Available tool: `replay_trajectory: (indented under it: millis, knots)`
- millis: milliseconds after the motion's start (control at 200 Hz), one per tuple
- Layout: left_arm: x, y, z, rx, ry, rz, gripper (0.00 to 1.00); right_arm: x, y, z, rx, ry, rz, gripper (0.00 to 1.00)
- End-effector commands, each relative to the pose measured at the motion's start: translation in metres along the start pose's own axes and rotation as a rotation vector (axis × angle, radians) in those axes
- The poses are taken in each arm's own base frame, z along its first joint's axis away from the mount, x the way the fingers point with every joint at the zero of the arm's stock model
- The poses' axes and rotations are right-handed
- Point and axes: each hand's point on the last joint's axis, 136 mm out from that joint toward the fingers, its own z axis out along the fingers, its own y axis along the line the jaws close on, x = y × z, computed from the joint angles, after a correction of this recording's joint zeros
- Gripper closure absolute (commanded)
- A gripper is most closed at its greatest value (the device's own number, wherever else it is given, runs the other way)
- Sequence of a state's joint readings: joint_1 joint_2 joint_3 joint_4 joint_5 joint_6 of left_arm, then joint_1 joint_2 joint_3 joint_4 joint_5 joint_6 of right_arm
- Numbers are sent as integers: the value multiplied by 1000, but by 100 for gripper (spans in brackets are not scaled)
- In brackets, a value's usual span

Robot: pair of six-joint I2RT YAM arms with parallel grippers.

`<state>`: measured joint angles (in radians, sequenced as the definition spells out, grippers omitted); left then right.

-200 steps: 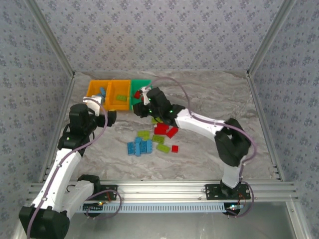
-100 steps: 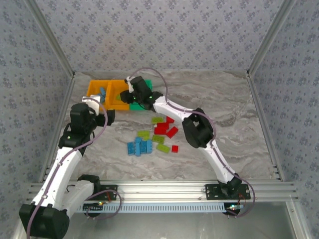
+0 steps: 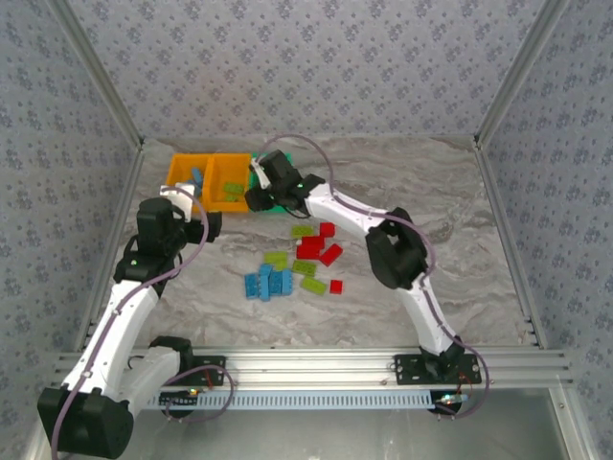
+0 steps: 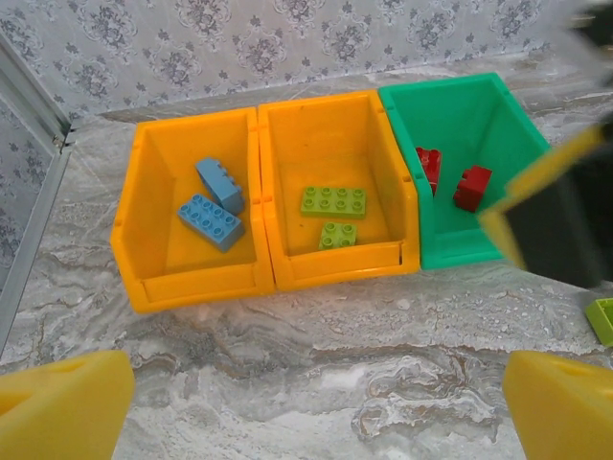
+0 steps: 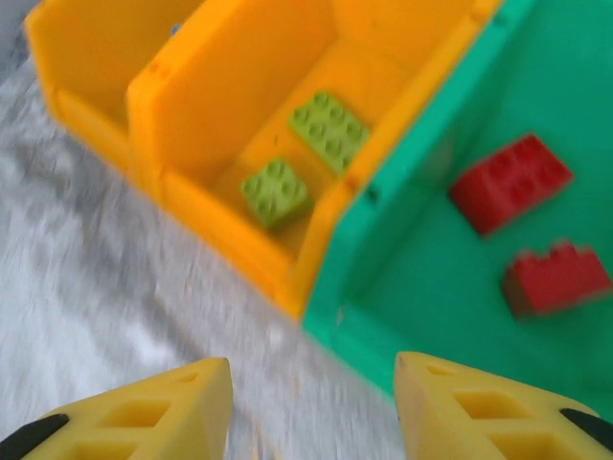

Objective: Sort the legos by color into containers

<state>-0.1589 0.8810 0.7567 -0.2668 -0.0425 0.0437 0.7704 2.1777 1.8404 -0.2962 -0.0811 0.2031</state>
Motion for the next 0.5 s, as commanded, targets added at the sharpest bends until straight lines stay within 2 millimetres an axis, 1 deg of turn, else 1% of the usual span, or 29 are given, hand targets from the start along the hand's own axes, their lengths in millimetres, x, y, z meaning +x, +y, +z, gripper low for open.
replay_trajectory:
  millis: [0,20,30,45,90,115,155,170,205,210,235,285,325,390,425,495]
  knots:
    - [-8,1,-1,-2,-14,11,1,-36,7,-84,1,-177,-52,47]
    - [-8,0,-1,2,-9,9,1,-31,6,-94,1,-182,-52,47]
    - [-8,0,0,2,-7,9,1,-26,5,-96,5,-175,-51,46]
    - [-7,0,1,3,-3,7,1,-25,6,-106,1,-186,-51,46]
    - [-6,-1,3,7,7,-1,1,-14,5,-130,3,-194,-41,45]
    - [-6,-1,4,9,10,-8,1,-1,3,-138,7,-179,-32,44]
    - [-3,-2,7,15,23,-20,1,12,3,-158,4,-174,-18,43]
    - [-3,-3,8,21,28,-27,1,20,2,-161,4,-162,-9,42]
    - [0,-5,10,32,43,-48,2,29,3,-179,0,-166,13,41]
    - [0,-6,10,33,45,-53,2,37,1,-179,2,-151,17,41]
    - [2,-8,12,42,60,-75,3,54,0,-184,3,-127,34,39]
    - [9,-9,13,30,118,-159,6,73,0,-202,-7,-118,65,35]
    - [17,-10,10,12,192,-245,9,89,0,-216,-9,-109,94,32]
    - [31,-27,1,45,316,-363,11,112,-3,-236,-12,-93,138,30]
    - [40,-39,-3,68,364,-407,13,122,-4,-245,-9,-84,159,29]
    - [59,-65,-9,113,425,-453,16,138,-15,-257,31,-78,207,26]
